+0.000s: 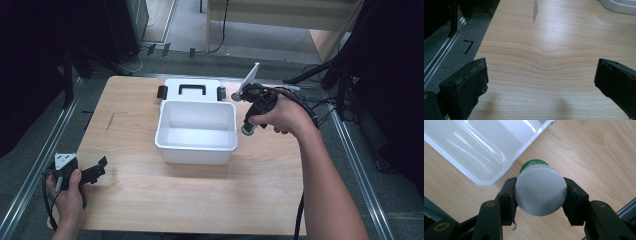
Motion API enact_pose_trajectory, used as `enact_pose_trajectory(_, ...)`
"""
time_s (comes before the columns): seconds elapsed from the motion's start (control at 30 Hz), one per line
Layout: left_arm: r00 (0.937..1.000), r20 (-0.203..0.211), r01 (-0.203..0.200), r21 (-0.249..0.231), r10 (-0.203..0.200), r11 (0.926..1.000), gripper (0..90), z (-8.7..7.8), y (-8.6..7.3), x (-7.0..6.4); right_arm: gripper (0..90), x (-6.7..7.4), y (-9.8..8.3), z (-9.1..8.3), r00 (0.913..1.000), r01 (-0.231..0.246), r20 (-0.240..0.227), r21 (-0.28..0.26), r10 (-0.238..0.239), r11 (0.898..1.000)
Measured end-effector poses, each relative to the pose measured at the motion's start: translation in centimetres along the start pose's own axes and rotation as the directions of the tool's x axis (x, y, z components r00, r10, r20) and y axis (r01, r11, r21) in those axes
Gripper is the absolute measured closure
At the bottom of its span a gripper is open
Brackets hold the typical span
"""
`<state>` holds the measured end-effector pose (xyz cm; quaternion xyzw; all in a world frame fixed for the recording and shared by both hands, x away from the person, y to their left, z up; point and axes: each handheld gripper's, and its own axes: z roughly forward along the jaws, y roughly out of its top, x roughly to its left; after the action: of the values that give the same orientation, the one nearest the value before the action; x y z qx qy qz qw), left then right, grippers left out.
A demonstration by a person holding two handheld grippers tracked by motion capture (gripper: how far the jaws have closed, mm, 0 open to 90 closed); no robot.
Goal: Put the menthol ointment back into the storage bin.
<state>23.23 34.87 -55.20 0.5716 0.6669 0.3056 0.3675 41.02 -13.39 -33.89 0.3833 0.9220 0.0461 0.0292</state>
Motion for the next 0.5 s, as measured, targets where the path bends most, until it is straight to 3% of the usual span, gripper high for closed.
enact_pose_trajectory(0.5,1.0000,0.002,0.003,0.001,-0.003,1.0000,0.0,0.0,0.0,0.0,51.5,1.6,2.3,-0.5,0.9989,0.047,-0.005,-0.013,-0.047,0.999)
